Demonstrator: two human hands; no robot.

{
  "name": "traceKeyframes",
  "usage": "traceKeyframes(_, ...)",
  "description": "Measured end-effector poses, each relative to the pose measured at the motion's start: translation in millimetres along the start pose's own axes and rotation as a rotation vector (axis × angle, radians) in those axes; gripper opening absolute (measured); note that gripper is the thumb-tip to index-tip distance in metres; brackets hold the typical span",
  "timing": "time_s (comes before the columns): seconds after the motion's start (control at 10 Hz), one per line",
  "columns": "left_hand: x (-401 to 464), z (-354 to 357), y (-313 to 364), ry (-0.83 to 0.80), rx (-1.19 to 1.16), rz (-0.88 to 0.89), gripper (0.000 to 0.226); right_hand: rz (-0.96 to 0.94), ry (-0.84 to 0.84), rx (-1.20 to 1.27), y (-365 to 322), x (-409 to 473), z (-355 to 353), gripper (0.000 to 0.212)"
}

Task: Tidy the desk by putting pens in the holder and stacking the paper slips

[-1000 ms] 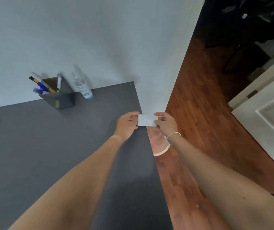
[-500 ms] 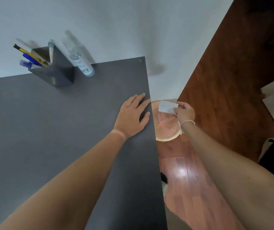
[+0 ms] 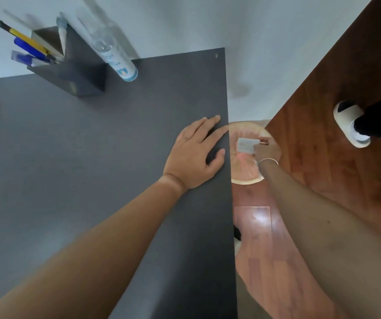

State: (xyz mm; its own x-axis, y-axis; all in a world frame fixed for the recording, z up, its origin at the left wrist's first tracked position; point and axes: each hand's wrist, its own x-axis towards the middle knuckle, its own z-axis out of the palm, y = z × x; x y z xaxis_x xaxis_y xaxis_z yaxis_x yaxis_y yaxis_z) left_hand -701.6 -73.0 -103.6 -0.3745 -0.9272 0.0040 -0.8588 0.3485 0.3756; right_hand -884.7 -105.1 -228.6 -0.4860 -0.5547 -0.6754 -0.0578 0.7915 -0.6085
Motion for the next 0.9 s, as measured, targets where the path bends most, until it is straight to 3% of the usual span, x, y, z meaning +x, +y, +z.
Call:
traceKeyframes(0.5,-1,-3,4,-0.017,0.028,-0.017,0.047,-0.054,0.013,0.042,-8,-12,-25,0.028)
traceKeyframes(0.6,0,-11,7,-0.094,0.018,-0.024,0.052,-0.106,-0.024,0.043,-23,-31,-33,0.023)
traceKeyframes(0.7,-6,-22,9,-0.159,0.008,-0.027,0.06,-0.204,-0.061,0.077,-39,-50,-38,0.033)
traceKeyframes(0.9,-40,-52,1,-0.115,-0.043,-0.084,0.047,-0.443,-0.084,0.034,-71,-114,-43,0.032)
